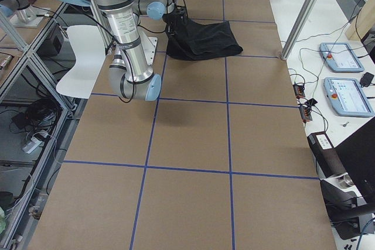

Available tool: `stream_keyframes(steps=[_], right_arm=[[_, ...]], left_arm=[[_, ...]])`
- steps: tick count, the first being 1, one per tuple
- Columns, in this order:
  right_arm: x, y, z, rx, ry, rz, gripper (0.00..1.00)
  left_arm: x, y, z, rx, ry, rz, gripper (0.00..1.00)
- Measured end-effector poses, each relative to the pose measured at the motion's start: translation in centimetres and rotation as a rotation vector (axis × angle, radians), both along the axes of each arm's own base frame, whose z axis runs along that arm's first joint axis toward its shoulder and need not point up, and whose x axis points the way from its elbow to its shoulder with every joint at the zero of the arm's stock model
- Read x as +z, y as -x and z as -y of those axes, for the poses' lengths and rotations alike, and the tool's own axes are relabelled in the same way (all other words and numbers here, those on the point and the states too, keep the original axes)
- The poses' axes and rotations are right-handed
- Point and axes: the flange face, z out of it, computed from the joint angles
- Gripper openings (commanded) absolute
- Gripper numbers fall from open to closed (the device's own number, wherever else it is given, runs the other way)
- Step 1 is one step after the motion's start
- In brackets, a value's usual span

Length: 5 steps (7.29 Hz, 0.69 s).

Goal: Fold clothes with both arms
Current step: 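Fold the held edge with both grippers over onto the far half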

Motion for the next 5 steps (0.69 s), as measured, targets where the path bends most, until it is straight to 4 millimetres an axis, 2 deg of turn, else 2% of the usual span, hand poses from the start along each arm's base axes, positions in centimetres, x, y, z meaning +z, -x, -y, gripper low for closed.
stream_keyframes(steps=[1,2,3,4,5], right_arm=[[-1.1,0.7,2.3,0.036,-0.003,-0.004,0.0],[-2.6,1.7,5.1,0.077,-0.002,-0.009,0.0],[-4.1,2.4,8.4,0.121,0.0,-0.019,0.0],[-4.9,2.6,11.9,0.169,0.0,-0.025,0.0],[-4.7,3.2,15.3,0.21,-0.002,-0.023,0.0]], left_arm=[[0.1,0.1,2.7,-0.053,-0.001,0.03,0.0],[0.3,-0.6,6.6,-0.112,-0.005,0.074,0.0],[0.6,-1.3,11.2,-0.166,-0.02,0.125,0.0],[1.8,-1.0,15.8,-0.209,-0.045,0.184,0.0],[3.1,-0.4,19.9,-0.241,-0.065,0.238,0.0]])
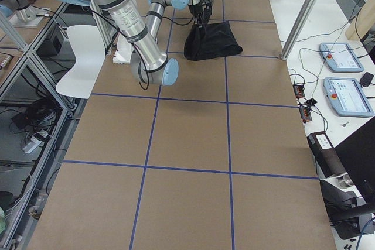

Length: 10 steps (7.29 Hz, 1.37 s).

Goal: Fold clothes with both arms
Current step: 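Fold the held edge with both grippers over onto the far half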

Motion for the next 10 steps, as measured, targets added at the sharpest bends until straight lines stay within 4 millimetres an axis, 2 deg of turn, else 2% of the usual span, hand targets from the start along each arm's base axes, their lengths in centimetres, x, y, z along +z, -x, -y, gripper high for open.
stream_keyframes(steps=[2,3,4,6,7,8,9,10], right_arm=[[0.4,3.6,7.6,0.063,-0.013,0.005,0.0],[-0.6,5.1,10.8,0.084,-0.015,-0.002,0.0],[-1.8,5.8,13.1,0.097,-0.017,-0.014,0.0],[-3.9,5.0,16.6,0.111,-0.046,-0.034,0.0],[-4.1,5.2,18.1,0.113,-0.057,-0.04,0.0],[-3.3,6.2,19.3,0.111,-0.069,-0.039,0.02],[-2.3,7.3,20.2,0.105,-0.081,-0.04,0.44],[-1.8,8.0,20.7,0.099,-0.091,-0.041,0.91]], left_arm=[[2.2,0.5,7.3,-0.042,-0.021,0.092,0.0],[3.3,0.0,10.0,-0.048,-0.023,0.128,0.0],[4.8,-0.3,12.0,-0.048,-0.03,0.154,0.0],[7.1,-0.5,14.8,-0.061,-0.041,0.17,0.0],[7.8,-0.8,15.7,-0.063,-0.035,0.178,0.0],[8.9,-1.4,16.4,-0.054,-0.037,0.193,0.0],[10.2,-1.8,16.8,-0.036,-0.056,0.209,0.1],[11.3,-2.1,17.1,-0.022,-0.071,0.222,0.56]])
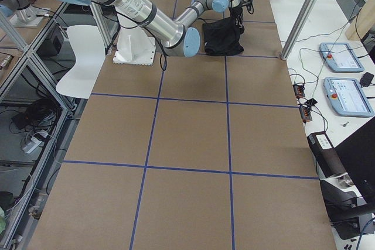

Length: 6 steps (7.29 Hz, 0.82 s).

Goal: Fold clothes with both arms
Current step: 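Fold the held edge with both grippers over onto the far half, then lower the folded edge onto the shirt and open both grippers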

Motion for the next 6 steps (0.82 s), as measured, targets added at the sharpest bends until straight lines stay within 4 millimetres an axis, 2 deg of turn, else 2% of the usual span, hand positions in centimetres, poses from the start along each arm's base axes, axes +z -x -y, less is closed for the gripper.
stream_keyframes(steps=[1,2,4,6], right_arm=[[-0.3,0.4,0.3,-0.004,-0.005,0.001,0.99],[-1.2,0.6,0.5,-0.008,-0.01,0.006,1.0],[-2.5,-0.9,1.7,-0.042,0.0,0.03,1.0],[-2.3,-1.7,2.2,-0.085,0.011,0.033,1.0]], left_arm=[[0.8,-0.1,0.1,0.012,-0.01,0.014,1.0],[1.3,0.1,0.0,0.033,-0.03,0.03,1.0],[1.5,1.5,0.4,0.079,-0.102,0.065,1.0],[1.3,3.9,-0.1,0.109,-0.153,0.07,1.0]])
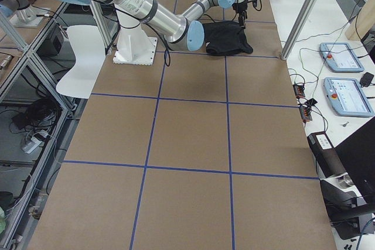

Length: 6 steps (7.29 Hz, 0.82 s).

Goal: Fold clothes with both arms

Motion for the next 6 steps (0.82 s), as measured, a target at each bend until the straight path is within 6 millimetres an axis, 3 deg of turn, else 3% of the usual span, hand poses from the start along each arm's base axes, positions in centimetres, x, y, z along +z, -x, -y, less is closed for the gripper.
stream_keyframes(steps=[2,3,4,5,6], right_arm=[[0.8,-2.3,0.7,-0.083,0.005,-0.069,1.0],[2.1,-5.2,1.0,-0.151,0.013,-0.12,1.0],[5.0,-9.4,1.2,-0.22,0.016,-0.157,1.0],[9.1,-14.5,1.6,-0.287,0.014,-0.177,1.0],[14.3,-20.3,1.9,-0.349,0.0,-0.19,1.0]], left_arm=[[-0.7,3.8,-2.3,0.037,-0.008,-0.03,1.0],[-1.5,6.3,-3.7,0.068,-0.022,0.011,1.0],[-3.0,9.1,-4.8,0.103,-0.027,0.079,1.0],[-4.1,12.3,-5.5,0.122,-0.011,0.143,1.0],[-3.5,15.1,-5.6,0.143,0.047,0.177,1.0]])
